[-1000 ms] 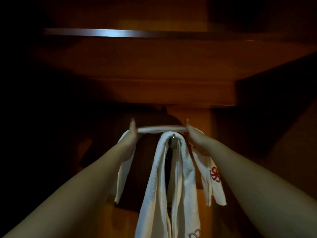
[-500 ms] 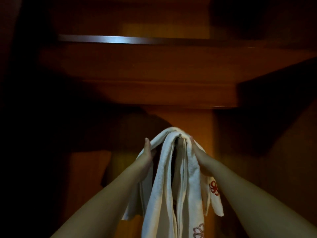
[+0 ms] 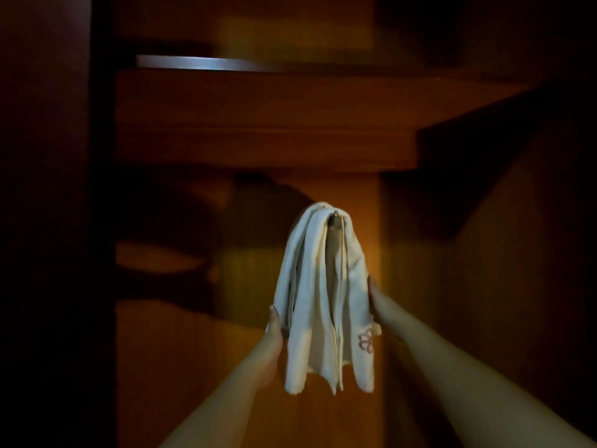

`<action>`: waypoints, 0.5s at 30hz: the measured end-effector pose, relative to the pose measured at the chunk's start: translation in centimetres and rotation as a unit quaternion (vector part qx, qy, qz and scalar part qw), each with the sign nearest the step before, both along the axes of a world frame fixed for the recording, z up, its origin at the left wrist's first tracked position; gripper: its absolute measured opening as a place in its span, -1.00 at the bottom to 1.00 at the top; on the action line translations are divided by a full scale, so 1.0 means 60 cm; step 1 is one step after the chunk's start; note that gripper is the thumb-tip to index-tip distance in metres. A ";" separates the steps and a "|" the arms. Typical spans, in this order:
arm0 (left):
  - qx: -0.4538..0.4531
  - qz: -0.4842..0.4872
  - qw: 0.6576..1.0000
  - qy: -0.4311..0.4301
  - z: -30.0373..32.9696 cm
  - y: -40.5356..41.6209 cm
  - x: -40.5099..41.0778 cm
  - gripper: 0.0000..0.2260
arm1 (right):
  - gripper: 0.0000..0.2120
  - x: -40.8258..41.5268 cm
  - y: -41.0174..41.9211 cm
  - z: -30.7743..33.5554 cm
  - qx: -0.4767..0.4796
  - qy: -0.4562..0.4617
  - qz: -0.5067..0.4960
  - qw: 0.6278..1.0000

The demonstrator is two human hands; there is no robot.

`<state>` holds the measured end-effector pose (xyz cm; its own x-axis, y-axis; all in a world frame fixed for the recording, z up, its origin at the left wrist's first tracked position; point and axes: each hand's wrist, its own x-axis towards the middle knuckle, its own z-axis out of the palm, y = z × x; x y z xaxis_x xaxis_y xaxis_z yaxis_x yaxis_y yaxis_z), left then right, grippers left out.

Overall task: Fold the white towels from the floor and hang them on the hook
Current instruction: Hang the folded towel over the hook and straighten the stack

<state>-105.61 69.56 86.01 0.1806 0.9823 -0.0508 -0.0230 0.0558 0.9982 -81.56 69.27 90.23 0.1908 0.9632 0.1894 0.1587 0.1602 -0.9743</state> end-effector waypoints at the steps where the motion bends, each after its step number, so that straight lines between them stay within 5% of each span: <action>1: -0.001 -0.018 1.000 0.014 -0.013 -0.025 -0.011 -0.18 | -0.40 0.000 -0.023 -0.010 -0.021 -0.021 -0.013 0.999; 4: 0.018 -0.044 0.997 0.056 -0.019 -0.111 -0.048 -0.25 | -0.20 -0.006 -0.102 -0.040 -0.059 -0.064 -0.051 0.995; 10: 0.065 -0.065 0.990 0.107 -0.025 -0.250 -0.108 -0.36 | -0.14 -0.066 -0.303 -0.079 -0.066 -0.113 -0.095 0.987; 15: 0.106 -0.115 0.964 0.214 -0.100 -0.334 -0.126 -0.44 | -0.45 -0.095 -0.450 -0.175 -0.118 -0.256 -0.084 0.956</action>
<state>-113.18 49.54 79.99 0.4027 0.9149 0.0280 0.3827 -0.1961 0.9028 -87.26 42.29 79.75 0.2878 0.9543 0.0806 0.6282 -0.1247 -0.7680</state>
